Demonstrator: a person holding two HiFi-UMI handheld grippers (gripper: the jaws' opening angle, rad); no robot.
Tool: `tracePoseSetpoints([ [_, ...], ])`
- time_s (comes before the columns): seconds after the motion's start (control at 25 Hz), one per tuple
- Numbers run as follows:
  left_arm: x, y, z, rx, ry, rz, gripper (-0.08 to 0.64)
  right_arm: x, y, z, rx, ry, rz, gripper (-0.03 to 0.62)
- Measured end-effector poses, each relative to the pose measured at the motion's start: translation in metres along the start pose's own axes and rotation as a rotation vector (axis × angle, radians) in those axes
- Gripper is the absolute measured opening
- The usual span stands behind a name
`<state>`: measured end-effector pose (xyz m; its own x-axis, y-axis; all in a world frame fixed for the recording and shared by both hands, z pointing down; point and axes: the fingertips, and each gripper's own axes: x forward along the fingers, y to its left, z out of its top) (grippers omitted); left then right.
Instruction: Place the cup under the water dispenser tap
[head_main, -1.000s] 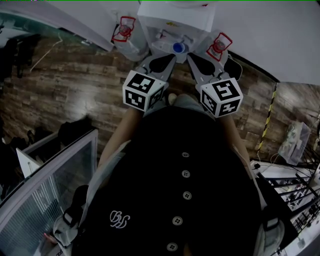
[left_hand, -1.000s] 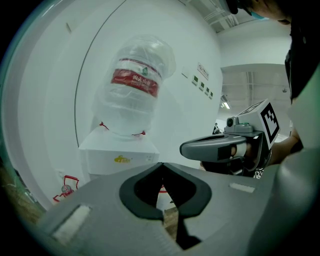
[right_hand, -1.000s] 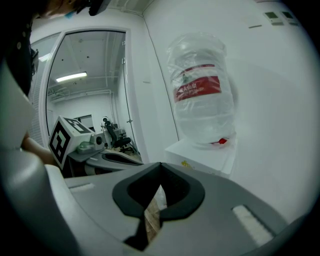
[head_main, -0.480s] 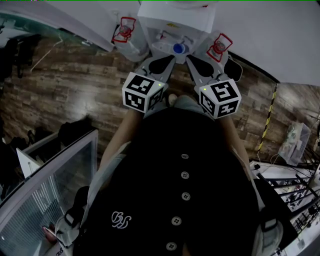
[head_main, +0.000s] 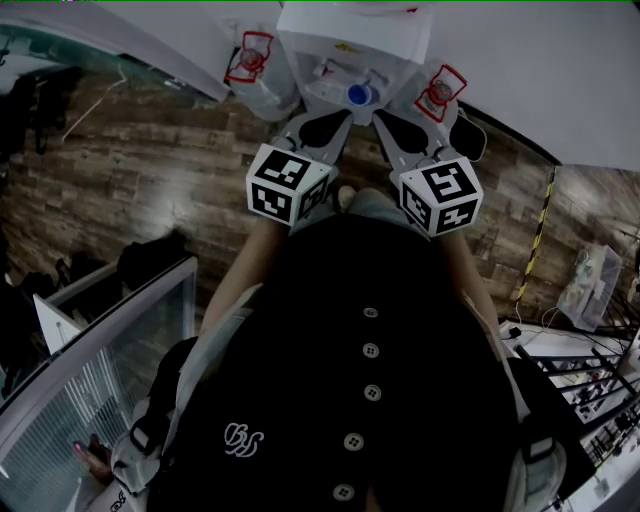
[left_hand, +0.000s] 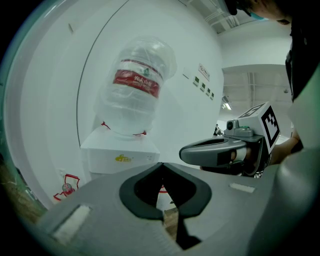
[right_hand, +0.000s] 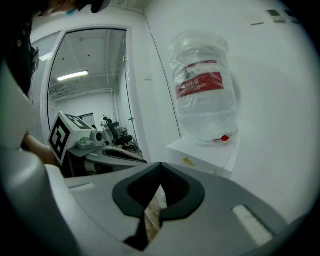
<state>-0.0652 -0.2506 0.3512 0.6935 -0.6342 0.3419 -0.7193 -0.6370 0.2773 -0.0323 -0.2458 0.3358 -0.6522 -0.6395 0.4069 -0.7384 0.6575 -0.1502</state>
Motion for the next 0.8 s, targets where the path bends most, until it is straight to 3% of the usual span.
tracePoseSetpoints([
  [0.8,-0.0041,-0.0036,-0.0060,-0.003,0.015,-0.006,0.000,-0.0011,0.0065,-0.0031,-0.008,0.009,0.000,0.000],
])
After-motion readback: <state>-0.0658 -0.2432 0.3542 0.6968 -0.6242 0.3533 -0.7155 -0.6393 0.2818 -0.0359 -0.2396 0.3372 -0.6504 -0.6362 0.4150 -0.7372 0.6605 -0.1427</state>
